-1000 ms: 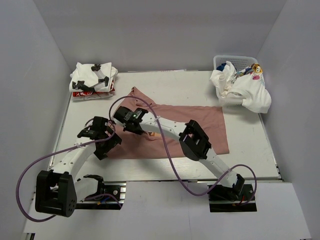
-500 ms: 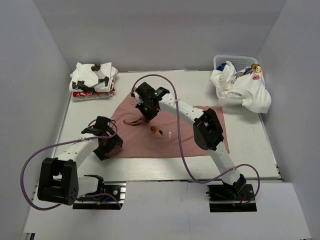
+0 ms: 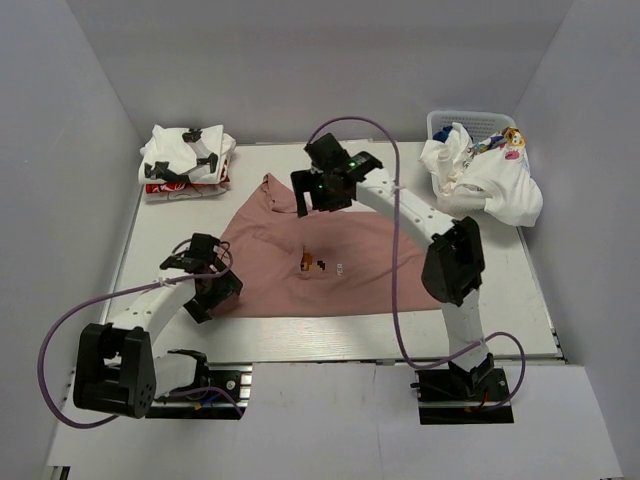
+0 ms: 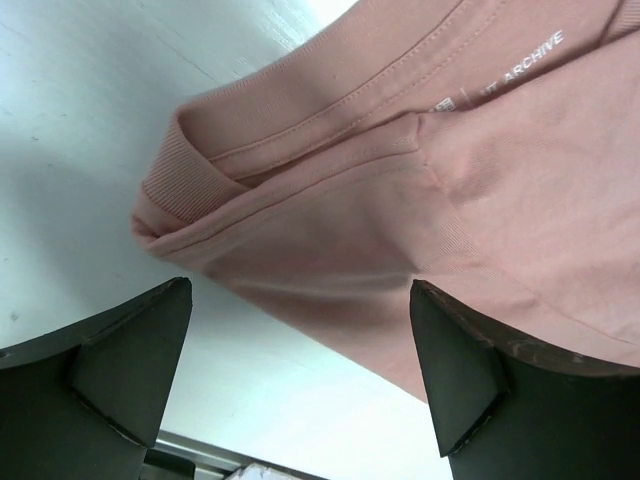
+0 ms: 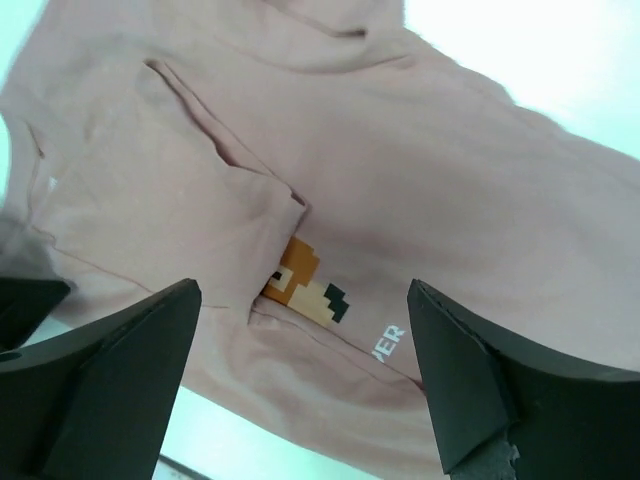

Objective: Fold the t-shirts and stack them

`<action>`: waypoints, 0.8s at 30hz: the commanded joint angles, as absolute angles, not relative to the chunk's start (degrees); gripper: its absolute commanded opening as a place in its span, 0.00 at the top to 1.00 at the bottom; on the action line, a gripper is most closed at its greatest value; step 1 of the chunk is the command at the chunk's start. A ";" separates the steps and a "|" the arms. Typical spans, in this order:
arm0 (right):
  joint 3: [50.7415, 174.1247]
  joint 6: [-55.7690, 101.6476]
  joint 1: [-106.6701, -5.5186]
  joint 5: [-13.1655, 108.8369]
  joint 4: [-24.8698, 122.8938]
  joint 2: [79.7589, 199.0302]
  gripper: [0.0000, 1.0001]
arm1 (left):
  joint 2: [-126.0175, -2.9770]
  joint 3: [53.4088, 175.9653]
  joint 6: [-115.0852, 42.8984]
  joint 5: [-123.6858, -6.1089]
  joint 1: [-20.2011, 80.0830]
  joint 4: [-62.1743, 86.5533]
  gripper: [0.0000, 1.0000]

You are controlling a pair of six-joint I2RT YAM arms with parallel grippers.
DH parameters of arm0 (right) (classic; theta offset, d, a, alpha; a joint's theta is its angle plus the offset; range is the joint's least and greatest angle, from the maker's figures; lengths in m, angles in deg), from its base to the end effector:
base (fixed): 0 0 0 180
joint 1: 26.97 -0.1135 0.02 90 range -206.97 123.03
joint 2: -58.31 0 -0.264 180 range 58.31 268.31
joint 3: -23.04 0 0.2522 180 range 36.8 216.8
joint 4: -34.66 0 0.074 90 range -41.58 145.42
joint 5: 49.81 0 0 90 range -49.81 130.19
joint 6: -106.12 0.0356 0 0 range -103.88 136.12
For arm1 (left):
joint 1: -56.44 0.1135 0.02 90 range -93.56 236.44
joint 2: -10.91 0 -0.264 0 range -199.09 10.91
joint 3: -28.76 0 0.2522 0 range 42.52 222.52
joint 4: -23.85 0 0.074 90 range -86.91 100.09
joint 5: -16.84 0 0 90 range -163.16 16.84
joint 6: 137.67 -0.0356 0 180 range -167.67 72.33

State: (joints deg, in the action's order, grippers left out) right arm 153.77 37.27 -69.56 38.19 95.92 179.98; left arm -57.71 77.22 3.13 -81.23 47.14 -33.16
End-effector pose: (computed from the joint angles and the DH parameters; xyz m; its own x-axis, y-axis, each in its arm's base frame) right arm 0.3504 0.3204 0.2913 -0.7809 -0.2280 -0.5816 -0.4062 0.8926 0.1954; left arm 0.1831 -0.0249 0.1659 -0.7083 -0.6615 -0.2464 -0.6640 0.7428 -0.0856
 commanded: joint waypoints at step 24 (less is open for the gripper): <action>81.10 44.25 -56.94 32.64 72.33 136.19 0.10 | -66.70 77.16 -3.20 -75.53 46.42 -22.60 0.00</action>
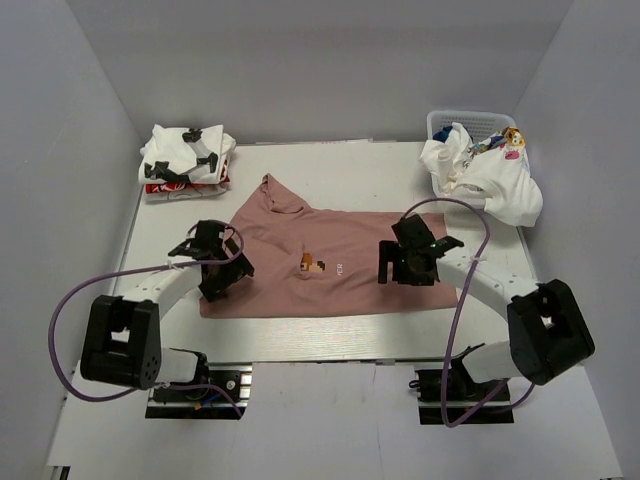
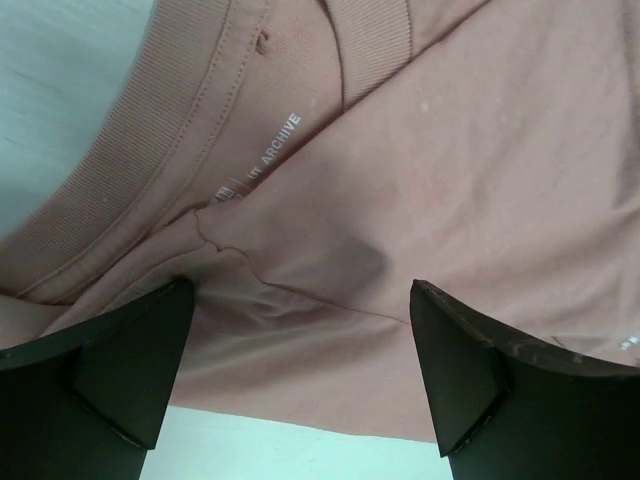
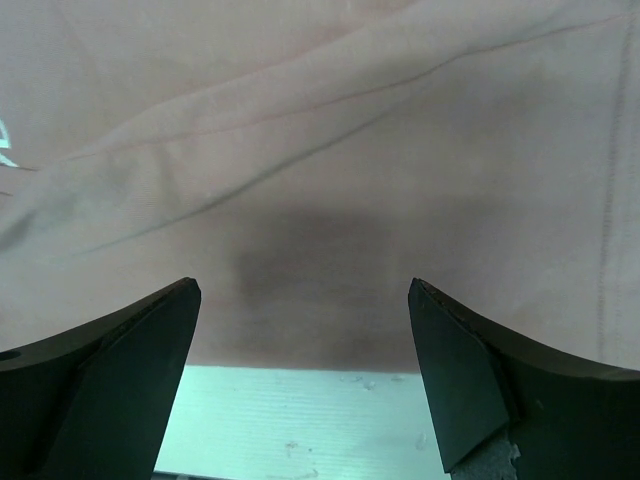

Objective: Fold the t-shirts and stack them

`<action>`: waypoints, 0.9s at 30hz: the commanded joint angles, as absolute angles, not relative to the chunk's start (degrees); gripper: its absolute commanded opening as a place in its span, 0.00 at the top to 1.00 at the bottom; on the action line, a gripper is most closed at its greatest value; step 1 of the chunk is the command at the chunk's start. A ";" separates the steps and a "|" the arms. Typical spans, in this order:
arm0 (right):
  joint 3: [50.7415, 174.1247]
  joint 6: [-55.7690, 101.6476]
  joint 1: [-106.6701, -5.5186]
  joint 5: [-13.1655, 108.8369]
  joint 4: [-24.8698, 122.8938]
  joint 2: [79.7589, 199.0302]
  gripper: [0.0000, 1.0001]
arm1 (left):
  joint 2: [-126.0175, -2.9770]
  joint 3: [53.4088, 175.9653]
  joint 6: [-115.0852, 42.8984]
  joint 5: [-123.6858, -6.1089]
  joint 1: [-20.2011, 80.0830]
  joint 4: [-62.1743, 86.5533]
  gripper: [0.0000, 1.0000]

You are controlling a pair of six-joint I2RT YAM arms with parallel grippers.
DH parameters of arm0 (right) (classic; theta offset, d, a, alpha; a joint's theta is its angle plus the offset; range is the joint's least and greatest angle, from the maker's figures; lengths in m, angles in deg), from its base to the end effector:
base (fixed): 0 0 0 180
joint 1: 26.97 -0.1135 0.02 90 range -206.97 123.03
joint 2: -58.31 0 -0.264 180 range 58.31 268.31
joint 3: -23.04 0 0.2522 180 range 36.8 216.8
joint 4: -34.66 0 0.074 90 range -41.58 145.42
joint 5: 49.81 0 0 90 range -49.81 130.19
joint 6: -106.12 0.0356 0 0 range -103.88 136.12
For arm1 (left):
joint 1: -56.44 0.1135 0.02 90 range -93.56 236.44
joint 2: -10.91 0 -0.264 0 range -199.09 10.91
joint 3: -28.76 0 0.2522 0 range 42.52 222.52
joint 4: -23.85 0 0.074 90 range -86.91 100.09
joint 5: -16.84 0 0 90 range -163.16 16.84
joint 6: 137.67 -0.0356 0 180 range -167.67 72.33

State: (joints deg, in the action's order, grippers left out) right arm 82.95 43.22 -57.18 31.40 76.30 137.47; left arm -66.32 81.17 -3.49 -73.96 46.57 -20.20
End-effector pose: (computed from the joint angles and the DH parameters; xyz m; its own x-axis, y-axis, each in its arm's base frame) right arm 0.2288 0.1269 0.1943 -0.8694 0.0147 -0.4939 -0.0415 0.9938 0.1028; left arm 0.2267 -0.0389 0.1629 -0.7750 -0.5725 -0.2676 -0.5211 0.8185 -0.2419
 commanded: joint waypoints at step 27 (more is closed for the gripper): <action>91.55 52.24 -55.19 18.05 79.26 126.76 0.10 | -74.98 112.60 -3.54 -82.30 46.42 -29.91 0.00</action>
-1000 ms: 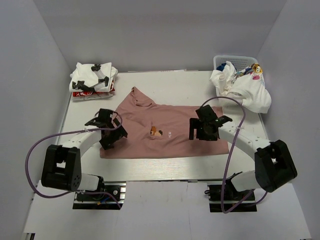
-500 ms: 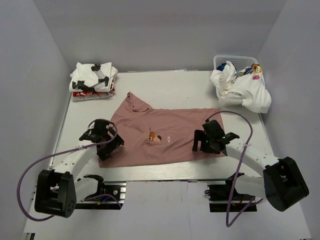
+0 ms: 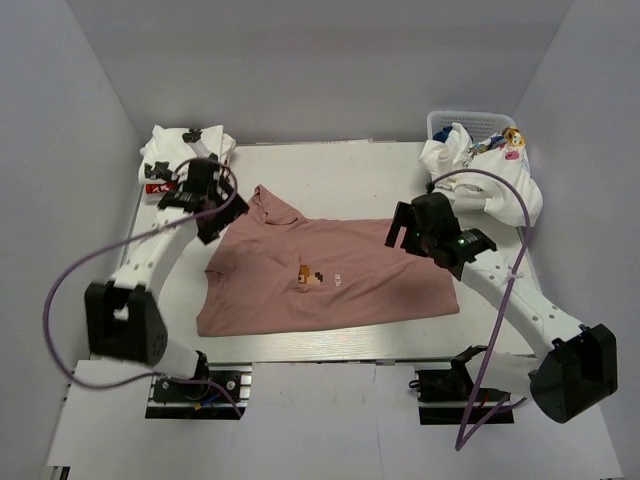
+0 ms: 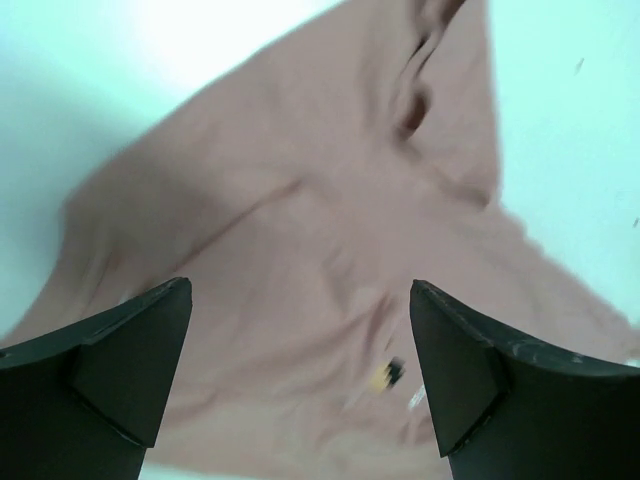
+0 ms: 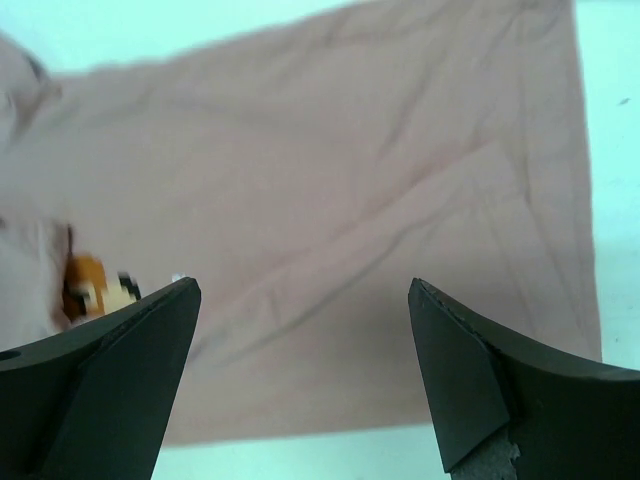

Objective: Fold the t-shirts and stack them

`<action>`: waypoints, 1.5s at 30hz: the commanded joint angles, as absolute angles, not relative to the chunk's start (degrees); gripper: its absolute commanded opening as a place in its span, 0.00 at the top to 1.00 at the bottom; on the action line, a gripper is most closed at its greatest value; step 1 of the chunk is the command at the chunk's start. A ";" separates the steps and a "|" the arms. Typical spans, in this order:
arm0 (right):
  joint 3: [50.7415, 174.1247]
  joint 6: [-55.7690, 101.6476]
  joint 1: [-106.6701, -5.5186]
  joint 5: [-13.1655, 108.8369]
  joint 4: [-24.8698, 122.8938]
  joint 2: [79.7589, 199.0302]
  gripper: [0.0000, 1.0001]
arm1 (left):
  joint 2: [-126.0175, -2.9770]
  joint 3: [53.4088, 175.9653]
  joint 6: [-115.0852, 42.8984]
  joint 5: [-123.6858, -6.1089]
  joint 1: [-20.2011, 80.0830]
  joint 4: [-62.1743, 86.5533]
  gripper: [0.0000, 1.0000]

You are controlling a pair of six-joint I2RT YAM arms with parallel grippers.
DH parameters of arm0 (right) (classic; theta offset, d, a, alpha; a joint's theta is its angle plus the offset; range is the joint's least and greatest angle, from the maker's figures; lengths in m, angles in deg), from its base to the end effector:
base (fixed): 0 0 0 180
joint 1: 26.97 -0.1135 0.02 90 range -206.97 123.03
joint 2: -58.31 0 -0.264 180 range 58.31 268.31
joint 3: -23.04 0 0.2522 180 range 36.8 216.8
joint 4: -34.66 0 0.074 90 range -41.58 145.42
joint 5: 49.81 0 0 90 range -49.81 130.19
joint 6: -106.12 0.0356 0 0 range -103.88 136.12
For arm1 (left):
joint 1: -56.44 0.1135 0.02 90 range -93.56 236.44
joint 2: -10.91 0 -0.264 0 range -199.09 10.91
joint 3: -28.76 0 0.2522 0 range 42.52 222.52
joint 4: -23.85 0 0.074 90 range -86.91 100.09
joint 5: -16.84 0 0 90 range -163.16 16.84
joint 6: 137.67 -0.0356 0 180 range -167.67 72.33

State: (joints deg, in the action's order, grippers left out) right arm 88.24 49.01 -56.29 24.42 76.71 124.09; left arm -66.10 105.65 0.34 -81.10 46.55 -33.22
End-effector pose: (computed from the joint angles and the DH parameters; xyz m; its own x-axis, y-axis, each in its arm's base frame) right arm 0.2171 0.1108 0.2784 -0.6571 0.2303 -0.7178 0.0713 0.9669 0.2450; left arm 0.2689 -0.0419 0.2784 -0.6256 -0.6382 -0.4488 -0.5509 0.7686 -0.3251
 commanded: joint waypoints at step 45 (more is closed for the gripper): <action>100.93 52.86 -47.01 10.84 79.09 143.82 0.10 | -118.39 154.86 -12.43 -76.59 45.89 -26.21 1.00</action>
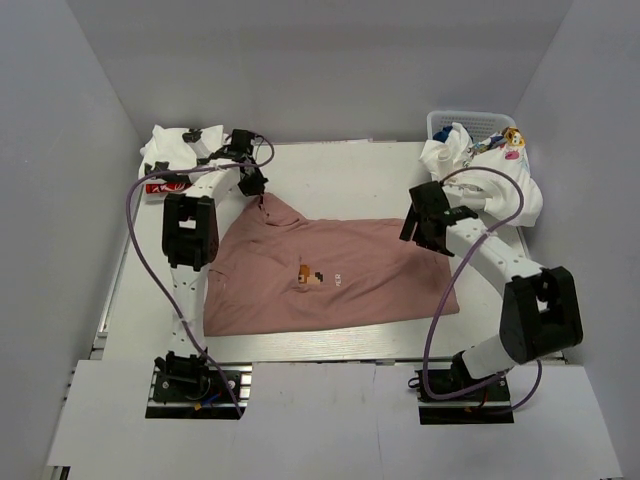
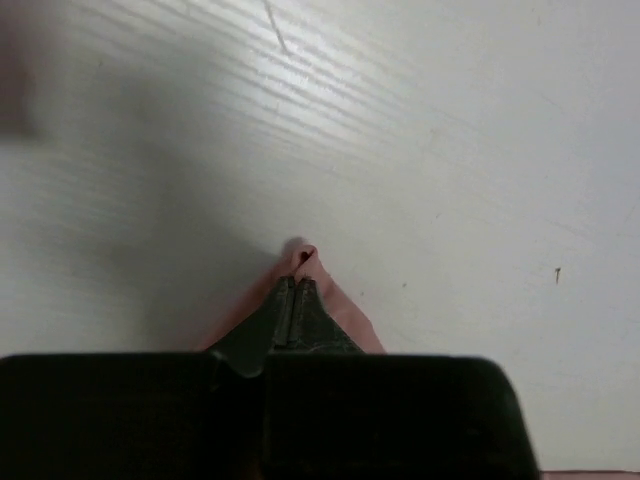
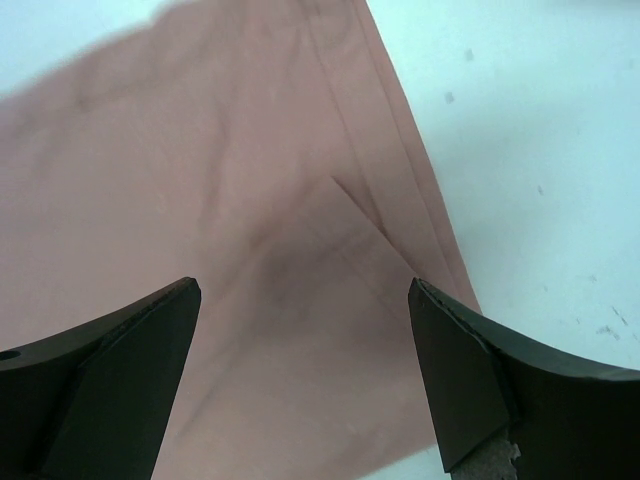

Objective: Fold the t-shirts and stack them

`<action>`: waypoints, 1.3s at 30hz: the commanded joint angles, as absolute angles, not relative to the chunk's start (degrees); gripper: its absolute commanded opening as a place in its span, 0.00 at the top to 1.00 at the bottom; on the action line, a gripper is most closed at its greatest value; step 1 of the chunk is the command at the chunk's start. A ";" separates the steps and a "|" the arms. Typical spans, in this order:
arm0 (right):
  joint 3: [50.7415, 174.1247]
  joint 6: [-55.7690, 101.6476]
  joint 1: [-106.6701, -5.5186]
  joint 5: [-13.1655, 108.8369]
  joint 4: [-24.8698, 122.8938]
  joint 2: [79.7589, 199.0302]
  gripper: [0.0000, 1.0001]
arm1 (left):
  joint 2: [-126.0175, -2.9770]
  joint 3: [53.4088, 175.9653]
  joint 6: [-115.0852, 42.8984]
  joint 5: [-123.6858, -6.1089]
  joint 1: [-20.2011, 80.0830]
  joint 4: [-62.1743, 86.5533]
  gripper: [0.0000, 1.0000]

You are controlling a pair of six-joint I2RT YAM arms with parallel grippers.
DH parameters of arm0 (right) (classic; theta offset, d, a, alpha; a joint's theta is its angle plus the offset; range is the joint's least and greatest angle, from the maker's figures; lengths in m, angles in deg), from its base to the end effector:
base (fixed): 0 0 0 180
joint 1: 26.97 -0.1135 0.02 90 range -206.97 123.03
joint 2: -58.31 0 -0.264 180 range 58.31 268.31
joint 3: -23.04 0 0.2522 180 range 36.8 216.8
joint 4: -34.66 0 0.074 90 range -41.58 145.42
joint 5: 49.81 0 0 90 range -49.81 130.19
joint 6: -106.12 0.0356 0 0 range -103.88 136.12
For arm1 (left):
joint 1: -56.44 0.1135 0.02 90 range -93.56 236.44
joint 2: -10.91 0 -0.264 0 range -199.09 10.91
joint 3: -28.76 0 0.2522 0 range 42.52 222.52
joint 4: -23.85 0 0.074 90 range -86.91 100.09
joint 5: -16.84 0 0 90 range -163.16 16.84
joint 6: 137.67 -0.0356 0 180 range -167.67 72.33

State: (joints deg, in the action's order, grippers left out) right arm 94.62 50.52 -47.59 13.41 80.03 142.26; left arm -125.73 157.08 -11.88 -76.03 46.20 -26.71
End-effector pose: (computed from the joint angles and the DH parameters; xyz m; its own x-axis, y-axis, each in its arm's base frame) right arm 0.2817 0.0889 0.2325 -0.7035 0.2742 -0.6557 0.3735 0.9276 -0.0128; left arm 0.5102 -0.0904 0.1645 -0.7723 -0.4540 -0.4443 -0.3693 0.8900 -0.2675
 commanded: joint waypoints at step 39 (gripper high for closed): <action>127.86 63.06 -46.22 4.42 91.57 182.24 0.33 | -76.72 110.99 -12.34 -72.55 45.89 -20.41 1.00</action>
State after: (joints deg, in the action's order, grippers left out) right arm 129.57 60.99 -46.54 5.65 91.29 180.94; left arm -81.56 112.93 -12.67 -74.04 46.18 -20.02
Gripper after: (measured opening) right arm 0.692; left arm 0.011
